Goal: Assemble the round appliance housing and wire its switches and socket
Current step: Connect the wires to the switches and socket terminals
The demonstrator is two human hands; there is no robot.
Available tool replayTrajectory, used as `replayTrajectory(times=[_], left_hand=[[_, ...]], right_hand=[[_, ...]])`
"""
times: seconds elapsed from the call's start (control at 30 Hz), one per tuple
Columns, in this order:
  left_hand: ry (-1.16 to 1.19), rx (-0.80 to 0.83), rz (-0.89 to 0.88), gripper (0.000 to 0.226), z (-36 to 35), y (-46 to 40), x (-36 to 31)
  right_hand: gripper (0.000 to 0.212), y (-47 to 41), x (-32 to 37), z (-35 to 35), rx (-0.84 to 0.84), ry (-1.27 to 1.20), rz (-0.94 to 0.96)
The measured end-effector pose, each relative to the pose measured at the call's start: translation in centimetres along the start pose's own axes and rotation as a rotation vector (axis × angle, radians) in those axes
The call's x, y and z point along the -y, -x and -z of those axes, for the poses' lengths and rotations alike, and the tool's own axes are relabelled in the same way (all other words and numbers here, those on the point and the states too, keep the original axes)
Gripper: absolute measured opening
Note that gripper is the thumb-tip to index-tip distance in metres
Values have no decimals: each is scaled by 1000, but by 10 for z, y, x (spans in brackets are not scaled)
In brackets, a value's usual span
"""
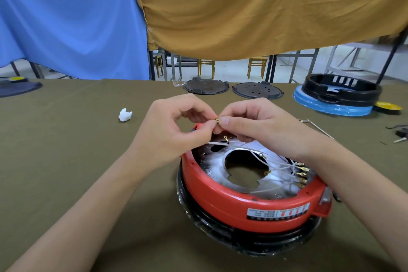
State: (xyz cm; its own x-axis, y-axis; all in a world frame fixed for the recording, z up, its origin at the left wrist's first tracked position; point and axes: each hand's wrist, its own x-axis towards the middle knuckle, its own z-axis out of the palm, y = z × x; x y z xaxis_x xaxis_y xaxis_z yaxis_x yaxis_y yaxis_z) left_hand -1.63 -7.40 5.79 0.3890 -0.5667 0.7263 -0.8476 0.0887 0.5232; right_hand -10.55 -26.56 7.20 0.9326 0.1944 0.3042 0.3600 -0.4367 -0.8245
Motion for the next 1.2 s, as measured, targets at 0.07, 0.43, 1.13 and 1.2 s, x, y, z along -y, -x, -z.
replayTrajectory(times=[0.07, 0.43, 1.13, 1.2], left_hand=[[27, 7, 17, 10, -1, 0, 3], [18, -74, 603, 16, -3, 0, 32], [148, 7, 767, 27, -20, 2, 34], [154, 7, 772, 27, -20, 2, 34]], right_hand=[[20, 0, 1, -1, -19, 14, 7], [15, -8, -9, 2, -125, 414, -111], [19, -31, -8, -20, -84, 627, -134], [19, -31, -8, -21, -85, 627, -129]])
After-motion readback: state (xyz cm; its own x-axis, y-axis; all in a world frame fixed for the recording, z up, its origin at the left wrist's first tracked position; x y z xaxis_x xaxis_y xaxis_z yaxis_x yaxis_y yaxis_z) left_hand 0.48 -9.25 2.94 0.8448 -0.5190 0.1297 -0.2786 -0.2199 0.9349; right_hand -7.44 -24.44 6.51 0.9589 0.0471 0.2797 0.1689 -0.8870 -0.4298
